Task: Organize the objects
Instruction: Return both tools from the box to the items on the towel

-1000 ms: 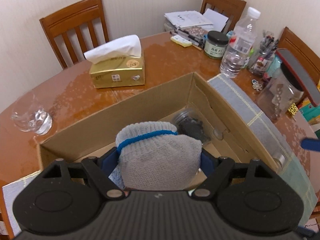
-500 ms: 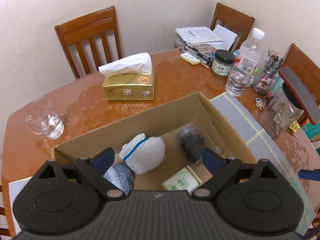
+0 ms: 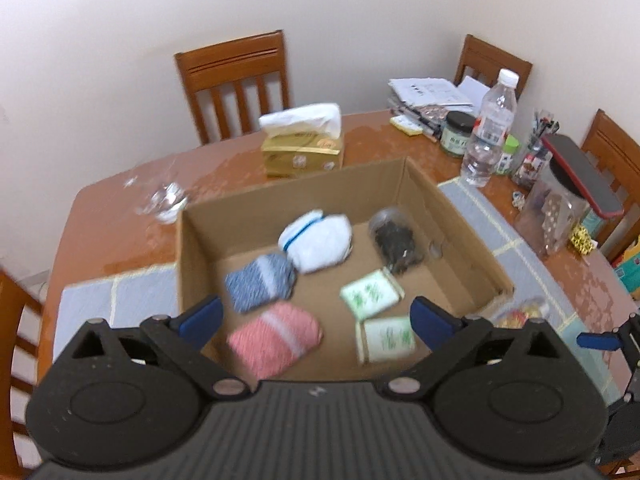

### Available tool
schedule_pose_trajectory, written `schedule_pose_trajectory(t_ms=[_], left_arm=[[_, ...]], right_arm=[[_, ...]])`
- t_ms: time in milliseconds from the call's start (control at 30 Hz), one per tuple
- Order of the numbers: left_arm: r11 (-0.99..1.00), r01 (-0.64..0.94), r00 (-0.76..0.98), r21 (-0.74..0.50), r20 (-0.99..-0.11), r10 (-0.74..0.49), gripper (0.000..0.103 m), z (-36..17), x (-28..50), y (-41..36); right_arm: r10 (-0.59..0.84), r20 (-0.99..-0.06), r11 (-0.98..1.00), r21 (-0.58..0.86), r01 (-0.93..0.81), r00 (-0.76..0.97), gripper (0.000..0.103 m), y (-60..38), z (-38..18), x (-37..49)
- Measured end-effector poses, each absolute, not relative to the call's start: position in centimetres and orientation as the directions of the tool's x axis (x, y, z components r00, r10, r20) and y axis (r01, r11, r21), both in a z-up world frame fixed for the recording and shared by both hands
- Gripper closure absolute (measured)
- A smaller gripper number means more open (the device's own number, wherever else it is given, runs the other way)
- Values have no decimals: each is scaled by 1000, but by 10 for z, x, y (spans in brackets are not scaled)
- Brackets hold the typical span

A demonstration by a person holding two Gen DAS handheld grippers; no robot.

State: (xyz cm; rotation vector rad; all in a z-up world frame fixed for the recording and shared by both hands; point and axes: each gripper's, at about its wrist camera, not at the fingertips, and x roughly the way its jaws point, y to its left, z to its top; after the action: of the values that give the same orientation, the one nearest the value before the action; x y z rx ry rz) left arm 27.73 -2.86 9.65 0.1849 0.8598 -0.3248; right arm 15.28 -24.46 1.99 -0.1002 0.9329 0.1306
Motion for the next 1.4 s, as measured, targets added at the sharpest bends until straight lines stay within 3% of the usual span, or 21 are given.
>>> schedule_pose_trajectory(t_ms=[300,667,900,1400], left_arm=[[961,276,575,-1,-801,-165,3,60,219,-2],[938,342,499,-51,-836,-228,3,16,200,12],[949,303,470,-84,-854,-226,3,0,202,16],[992,110,442,-65,-890,-108,3,-33,211,15]], right_arm=[[38,-830,999,29,-24,556,0,-249,-1,129],[-48,-838,998,-18,60,543,0,-226,2,108],[-56,-843,998,-60,11,535,0,-213,-11,122],[71,-880,992,11,-128,470,0,-213,-49,163]])
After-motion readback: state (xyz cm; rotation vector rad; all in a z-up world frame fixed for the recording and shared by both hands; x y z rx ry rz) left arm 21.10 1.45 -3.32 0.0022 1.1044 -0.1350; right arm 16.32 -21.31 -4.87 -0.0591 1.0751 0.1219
